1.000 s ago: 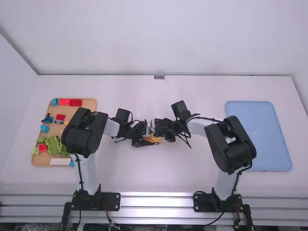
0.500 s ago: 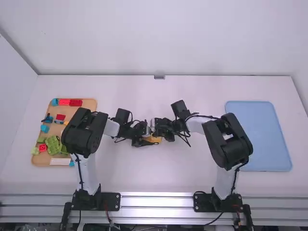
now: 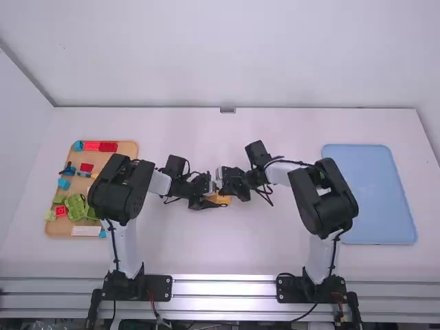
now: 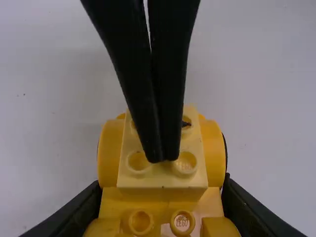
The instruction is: Assemble lego blocks to make yellow taxi
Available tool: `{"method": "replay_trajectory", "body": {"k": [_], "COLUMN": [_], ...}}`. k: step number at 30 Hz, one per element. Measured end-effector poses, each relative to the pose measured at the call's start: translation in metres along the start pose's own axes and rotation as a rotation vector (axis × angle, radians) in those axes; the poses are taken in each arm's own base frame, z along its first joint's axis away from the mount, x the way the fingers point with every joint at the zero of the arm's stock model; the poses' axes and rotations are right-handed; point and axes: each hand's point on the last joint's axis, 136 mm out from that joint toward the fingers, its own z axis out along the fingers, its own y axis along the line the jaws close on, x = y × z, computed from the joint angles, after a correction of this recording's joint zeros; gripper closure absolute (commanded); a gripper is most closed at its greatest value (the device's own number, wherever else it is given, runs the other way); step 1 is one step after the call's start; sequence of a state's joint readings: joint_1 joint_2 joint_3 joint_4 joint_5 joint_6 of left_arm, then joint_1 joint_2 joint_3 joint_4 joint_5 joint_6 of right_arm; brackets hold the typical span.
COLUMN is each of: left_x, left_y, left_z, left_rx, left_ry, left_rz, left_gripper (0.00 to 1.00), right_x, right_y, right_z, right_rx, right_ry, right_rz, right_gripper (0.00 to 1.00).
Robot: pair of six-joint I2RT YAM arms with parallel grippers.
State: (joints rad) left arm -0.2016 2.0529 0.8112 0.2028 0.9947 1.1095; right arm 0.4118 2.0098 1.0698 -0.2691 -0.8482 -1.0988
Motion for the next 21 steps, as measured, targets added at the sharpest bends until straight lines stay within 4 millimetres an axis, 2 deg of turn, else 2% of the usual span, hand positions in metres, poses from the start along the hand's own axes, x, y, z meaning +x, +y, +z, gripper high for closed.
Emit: {"method": "replay_trajectory", "body": {"k": [1,2,3,4,5,7,8,9,12,13,14,15,17,21], "left_x": [0.0,0.0,0.0,0.0,0.0,0.0,0.0,-0.001,-0.001,-0.001,-0.001,-0.001,-0.001,-0.002], "left_y": [0.0,0.001,0.001,0.002,0.002,0.005,0.006,0.007,0.007,0.007,0.008,0.009,0.011,0.014], "left_z": [0.0,0.0,0.0,0.0,0.0,0.0,0.0,0.001,0.001,0.001,0.001,0.001,0.001,0.0], "left_rx": [-0.001,-0.003,-0.006,-0.01,-0.012,-0.023,-0.024,-0.029,-0.03,-0.029,-0.029,-0.032,-0.035,-0.018], "left_ry": [0.0,-0.001,-0.001,-0.001,-0.001,0.001,0.002,0.004,0.006,0.006,0.009,0.012,0.019,0.035], "left_rz": [0.0,0.0,0.003,0.006,0.008,0.011,0.011,0.009,-0.002,-0.005,-0.008,-0.008,-0.008,-0.046], "left_gripper": [0.62,0.61,0.61,0.61,0.61,0.6,0.6,0.58,0.54,0.49,0.4,0.23,0.03,0.01], "right_x": [0.0,0.0,0.002,0.003,0.004,-0.001,-0.003,-0.014,-0.037,-0.043,-0.049,-0.052,-0.053,-0.053], "right_y": [0.001,0.0,-0.004,-0.008,-0.01,-0.024,-0.026,-0.037,-0.05,-0.051,-0.051,-0.05,-0.049,-0.047], "right_z": [-0.001,-0.005,-0.011,-0.018,-0.023,-0.046,-0.049,-0.07,-0.105,-0.113,-0.119,-0.122,-0.122,-0.121], "right_rx": [-0.004,-0.006,0.001,0.01,0.015,0.065,0.074,0.131,0.23,0.251,0.264,0.268,0.264,0.256], "right_ry": [0.005,0.018,0.047,0.063,0.073,0.084,0.085,0.079,0.058,0.051,0.043,0.038,0.033,0.029], "right_rz": [0.008,0.023,0.049,0.065,0.076,0.09,0.089,0.067,0.014,-0.001,-0.013,-0.017,-0.017,-0.013], "right_gripper": [0.76,0.67,0.27,0.01,0.01,0.01,0.01,0.01,0.02,0.01,0.01,0.01,0.01,0.02]}}
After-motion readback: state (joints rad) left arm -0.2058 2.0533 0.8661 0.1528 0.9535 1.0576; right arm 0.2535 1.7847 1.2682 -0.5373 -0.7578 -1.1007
